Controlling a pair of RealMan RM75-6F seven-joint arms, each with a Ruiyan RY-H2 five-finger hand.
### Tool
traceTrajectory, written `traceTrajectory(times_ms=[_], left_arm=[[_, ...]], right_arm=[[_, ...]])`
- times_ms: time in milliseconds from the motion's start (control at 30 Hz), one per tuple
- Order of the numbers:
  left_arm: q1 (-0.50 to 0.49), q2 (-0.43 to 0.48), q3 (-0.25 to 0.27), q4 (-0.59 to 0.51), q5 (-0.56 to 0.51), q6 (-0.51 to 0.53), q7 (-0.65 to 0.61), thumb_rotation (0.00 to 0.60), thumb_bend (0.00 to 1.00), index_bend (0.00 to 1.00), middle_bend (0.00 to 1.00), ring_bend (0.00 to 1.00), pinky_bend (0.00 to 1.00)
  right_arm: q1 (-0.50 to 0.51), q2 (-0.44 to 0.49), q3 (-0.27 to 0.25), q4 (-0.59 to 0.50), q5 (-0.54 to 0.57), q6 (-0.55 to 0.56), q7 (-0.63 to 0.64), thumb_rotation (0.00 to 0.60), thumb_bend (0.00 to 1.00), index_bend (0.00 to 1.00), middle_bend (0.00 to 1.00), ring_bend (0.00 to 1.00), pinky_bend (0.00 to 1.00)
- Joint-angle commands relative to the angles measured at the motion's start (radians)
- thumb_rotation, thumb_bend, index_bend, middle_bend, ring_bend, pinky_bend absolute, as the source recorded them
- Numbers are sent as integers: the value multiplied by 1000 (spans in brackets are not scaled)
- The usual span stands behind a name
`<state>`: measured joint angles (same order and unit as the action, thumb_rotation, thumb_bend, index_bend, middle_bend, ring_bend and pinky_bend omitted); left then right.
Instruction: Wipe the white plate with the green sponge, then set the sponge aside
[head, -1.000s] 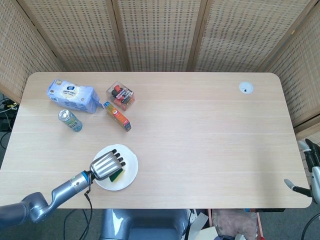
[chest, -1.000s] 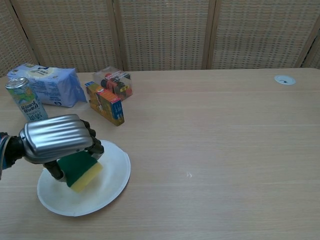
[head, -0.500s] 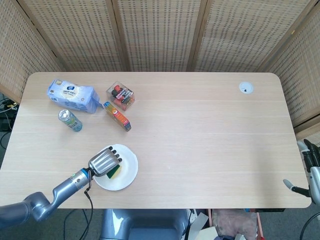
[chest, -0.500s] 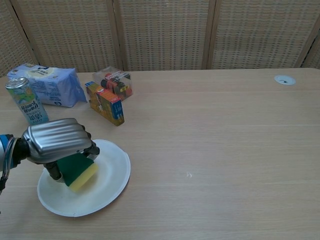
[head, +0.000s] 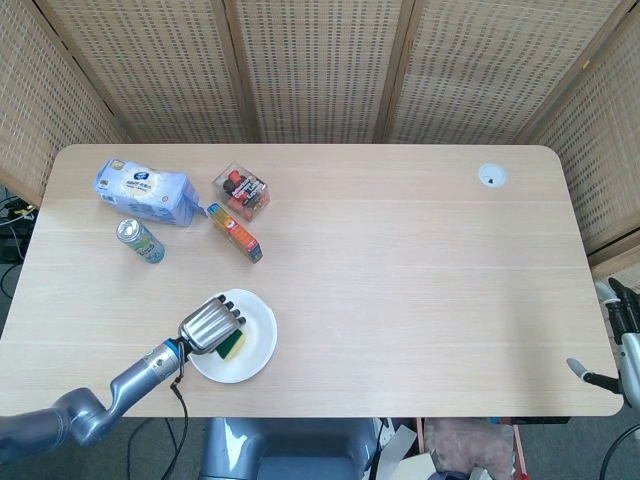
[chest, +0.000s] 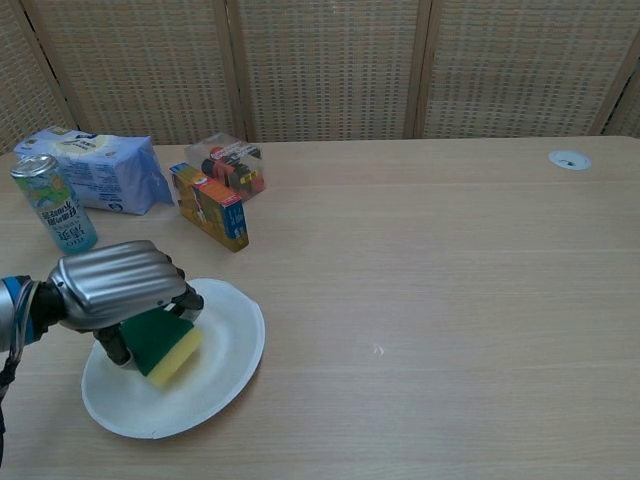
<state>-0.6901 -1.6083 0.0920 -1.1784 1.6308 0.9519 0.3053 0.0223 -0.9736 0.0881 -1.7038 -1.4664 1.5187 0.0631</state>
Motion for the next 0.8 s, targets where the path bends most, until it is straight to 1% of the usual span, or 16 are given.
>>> traceTrajectory(times_ms=[33,167,200,333,567,633,733,800], left_arm=[[-3,63,-38,-80,-4,51,-8,600,416,730,647,460,437],[2,115,-71,-123,-19,91,-3,600,417,730,647,460,437],[9,133,-82,-123,-38,98,-4,600,417,730,647,460,437],[22,163,-86,-107,-77,82,7,600,416,730,647,460,437],[67,164,-74,5,-169,26,-25,600,417,730,647,460,437],[85,159,-52,58,-192,-5,-11,600,417,730,642,460,437],[98,138,-49,106,-203,-9,3,600,414,727,619,460,429],[102,127,-51,127,-211,-13,4,600,325,683,573,456,402]], right_arm=[[0,0,0,-1,-2,1,-1,600,0,0,0,0,0],[0,1,-2,-3,-4,1,0,600,0,0,0,0,0],[-1,1,-2,-3,-6,4,0,600,0,0,0,0,0],[-3,2,-4,-4,-12,8,1,600,0,0,0,0,0],[-4,1,-6,-7,-16,10,-3,600,0,0,0,0,0],[-5,5,-7,-13,-23,15,1,600,0,0,0,0,0],[-8,7,-7,-15,-26,22,2,600,0,0,0,0,0],[-8,7,-8,-17,-26,20,1,600,0,0,0,0,0]])
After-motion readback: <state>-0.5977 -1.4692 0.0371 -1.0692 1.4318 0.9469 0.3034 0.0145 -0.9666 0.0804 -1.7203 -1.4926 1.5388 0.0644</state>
